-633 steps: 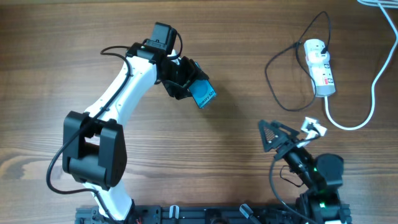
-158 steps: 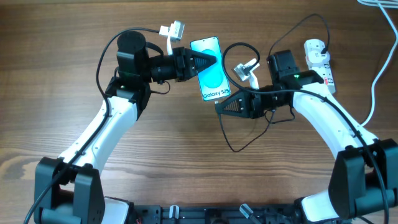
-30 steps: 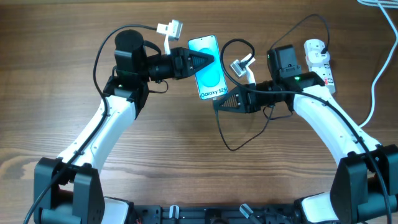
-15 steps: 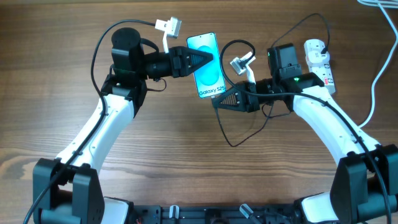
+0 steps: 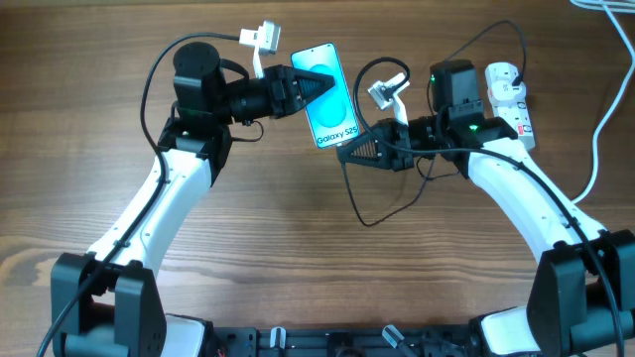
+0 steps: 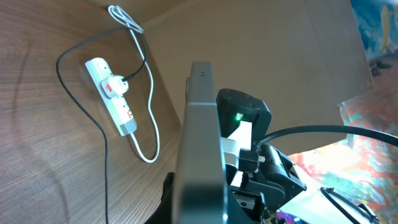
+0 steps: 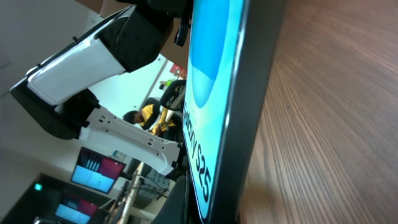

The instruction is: Plug charger to phone and switch on socket

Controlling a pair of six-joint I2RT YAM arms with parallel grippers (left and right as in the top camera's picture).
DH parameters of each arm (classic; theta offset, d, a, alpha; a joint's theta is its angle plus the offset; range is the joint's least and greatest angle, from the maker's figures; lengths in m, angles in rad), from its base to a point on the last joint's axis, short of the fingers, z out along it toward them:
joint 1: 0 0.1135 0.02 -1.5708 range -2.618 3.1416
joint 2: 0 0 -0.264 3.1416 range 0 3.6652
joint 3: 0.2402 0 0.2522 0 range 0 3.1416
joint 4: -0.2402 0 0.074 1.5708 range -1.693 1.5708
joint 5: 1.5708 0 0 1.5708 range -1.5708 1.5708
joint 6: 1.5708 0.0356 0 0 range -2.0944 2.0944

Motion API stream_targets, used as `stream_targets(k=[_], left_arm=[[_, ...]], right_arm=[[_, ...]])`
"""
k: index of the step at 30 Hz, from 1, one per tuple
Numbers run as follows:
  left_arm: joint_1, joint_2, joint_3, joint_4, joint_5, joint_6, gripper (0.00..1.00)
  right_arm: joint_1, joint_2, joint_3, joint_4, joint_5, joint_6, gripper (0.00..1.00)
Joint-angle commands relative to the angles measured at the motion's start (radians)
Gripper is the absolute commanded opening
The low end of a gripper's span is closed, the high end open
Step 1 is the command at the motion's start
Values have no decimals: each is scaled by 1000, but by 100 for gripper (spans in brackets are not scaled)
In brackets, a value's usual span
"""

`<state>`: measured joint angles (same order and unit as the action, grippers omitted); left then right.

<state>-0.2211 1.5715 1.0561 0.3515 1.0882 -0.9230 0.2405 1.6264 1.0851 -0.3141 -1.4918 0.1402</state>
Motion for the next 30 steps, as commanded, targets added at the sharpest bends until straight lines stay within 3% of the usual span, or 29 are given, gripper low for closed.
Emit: stream_targets(k=[1, 5, 12, 23, 30], left_arm=[[-51, -18, -14, -19, 194, -27, 4], [-51, -18, -14, -20, 195, -27, 4], [-75, -18, -14, -20, 220, -27, 4], [24, -18, -14, -20, 220, -28, 4], [47, -18, -14, -19, 220, -27, 4]], right_arm=[[-8, -20, 27, 3, 60, 26, 4], [-8, -20, 27, -17, 82, 18, 4], [-9, -20, 27, 119, 82, 118, 4], [-9, -20, 27, -82, 141, 10, 17], [-9, -20, 27, -103, 143, -10, 17]])
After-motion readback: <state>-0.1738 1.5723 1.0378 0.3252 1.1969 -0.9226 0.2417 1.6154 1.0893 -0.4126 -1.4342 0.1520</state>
